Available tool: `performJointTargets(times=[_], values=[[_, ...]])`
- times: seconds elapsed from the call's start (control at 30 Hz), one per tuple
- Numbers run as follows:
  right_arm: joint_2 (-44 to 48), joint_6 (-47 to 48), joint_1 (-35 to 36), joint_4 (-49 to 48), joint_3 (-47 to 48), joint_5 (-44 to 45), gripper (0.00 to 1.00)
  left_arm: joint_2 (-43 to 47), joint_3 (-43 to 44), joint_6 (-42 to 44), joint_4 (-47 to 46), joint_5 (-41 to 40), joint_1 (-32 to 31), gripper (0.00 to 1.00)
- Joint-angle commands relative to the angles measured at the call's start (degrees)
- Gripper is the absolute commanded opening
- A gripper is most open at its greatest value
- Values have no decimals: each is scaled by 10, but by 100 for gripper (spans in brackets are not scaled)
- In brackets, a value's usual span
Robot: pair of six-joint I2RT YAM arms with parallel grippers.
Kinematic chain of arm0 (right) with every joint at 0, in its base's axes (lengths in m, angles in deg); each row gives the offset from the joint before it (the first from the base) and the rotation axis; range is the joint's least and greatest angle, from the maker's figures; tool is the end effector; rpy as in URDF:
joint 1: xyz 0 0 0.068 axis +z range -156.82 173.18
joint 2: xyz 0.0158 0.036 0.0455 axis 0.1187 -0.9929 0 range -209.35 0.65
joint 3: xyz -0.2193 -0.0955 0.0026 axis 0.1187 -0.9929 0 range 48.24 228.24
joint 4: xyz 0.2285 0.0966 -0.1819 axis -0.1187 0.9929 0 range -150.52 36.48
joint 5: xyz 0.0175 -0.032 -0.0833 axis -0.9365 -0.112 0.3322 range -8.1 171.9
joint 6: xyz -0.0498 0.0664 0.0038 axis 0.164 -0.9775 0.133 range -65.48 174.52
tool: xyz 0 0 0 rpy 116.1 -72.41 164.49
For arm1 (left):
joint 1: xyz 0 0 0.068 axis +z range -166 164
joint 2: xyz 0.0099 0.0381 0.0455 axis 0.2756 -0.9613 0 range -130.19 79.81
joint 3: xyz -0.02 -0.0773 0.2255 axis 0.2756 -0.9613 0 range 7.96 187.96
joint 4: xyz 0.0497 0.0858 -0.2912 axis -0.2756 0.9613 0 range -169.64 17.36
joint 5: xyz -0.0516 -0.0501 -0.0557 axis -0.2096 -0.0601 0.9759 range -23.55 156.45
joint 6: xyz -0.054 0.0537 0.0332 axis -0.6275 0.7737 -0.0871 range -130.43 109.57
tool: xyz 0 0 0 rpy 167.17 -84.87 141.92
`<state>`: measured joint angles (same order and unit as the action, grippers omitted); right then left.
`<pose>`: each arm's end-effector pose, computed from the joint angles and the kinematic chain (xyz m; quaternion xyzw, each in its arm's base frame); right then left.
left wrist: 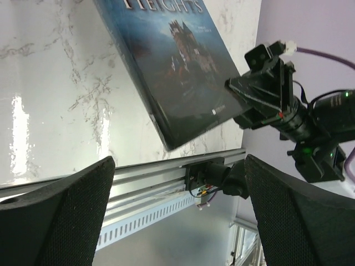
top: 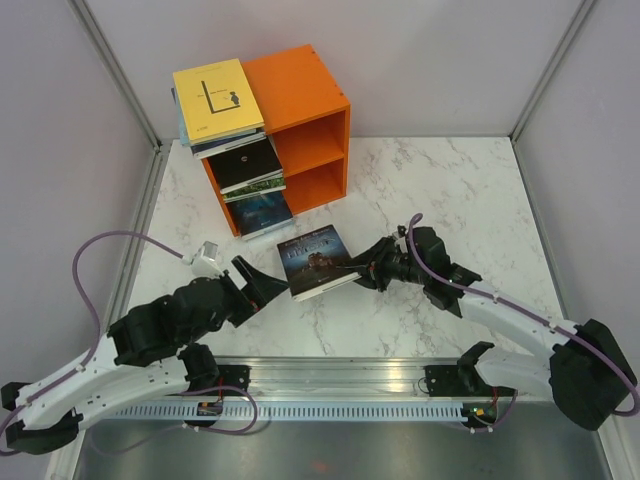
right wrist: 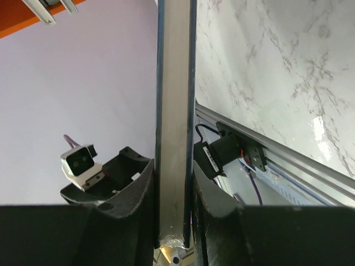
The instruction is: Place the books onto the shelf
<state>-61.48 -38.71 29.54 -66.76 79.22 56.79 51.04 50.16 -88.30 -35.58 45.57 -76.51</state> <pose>0.2411 0.2158 0.1566 0.2890 0.7792 0.5532 0.0579 0.1273 -0.1727 0.2782 -0.2176 0.8310 -0.3993 0.3202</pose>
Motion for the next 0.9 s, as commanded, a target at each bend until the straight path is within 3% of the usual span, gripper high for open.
performJointTargets(times=[0.0, 0.17, 0.63, 0.87], values=[[-25, 9, -1, -151, 86, -14, 0, 12, 48, 60, 77, -20, -3, 100], [-99, 27, -1, -161, 150, -10, 0, 22, 80, 64, 131, -36, -3, 100], [-350, -4, -1, -319, 291, -30, 0, 43, 130, 88, 212, -62, -3, 100], [-458, -7, -1, -336, 398, -37, 0, 47, 167, 90, 259, -79, -3, 100]])
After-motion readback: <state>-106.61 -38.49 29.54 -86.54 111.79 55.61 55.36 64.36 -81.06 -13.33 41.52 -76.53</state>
